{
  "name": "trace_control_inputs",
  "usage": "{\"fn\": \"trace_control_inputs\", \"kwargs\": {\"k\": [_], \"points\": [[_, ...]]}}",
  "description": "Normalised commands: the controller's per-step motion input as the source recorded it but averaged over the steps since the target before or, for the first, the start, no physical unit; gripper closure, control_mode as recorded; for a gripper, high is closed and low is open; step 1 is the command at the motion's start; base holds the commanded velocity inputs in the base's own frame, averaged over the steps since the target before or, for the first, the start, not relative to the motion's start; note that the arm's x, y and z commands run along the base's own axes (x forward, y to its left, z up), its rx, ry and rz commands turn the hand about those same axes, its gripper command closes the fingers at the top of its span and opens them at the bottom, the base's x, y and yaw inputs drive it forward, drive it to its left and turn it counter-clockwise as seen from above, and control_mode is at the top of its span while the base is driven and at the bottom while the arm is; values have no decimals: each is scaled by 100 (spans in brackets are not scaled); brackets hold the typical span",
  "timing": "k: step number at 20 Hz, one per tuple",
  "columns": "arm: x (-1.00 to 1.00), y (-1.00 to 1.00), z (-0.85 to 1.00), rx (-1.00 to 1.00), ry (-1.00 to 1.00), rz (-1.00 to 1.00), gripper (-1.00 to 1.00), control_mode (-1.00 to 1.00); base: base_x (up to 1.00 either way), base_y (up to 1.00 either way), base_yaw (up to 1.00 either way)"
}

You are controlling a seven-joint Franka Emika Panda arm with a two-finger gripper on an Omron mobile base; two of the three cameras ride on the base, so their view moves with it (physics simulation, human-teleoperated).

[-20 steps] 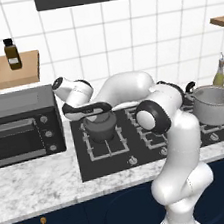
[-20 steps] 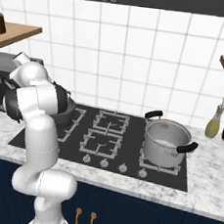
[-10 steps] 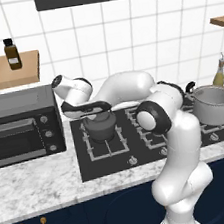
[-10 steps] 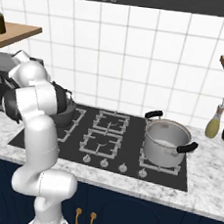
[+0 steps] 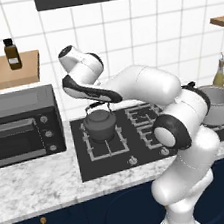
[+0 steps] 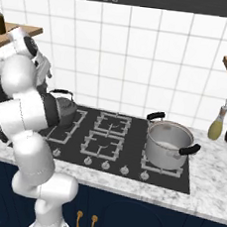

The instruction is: Pick the kettle from the counter and place it on a stove burner. Then turn the burner on.

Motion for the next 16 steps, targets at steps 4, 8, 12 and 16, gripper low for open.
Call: {"fn": "trace_control_inputs", "kwargs": {"k": [4,8,12,16], "points": [[-100,-100,41,14,0,5,-100,-100,0,0,0],[-98,-75,-9,0,17,36,-100,-100,0,0,0],[-56,-19,-40,0,33,62,-100,-100,0,0,0],[-16,0,-71,0,40,77,-100,-100,0,0,0]]}}
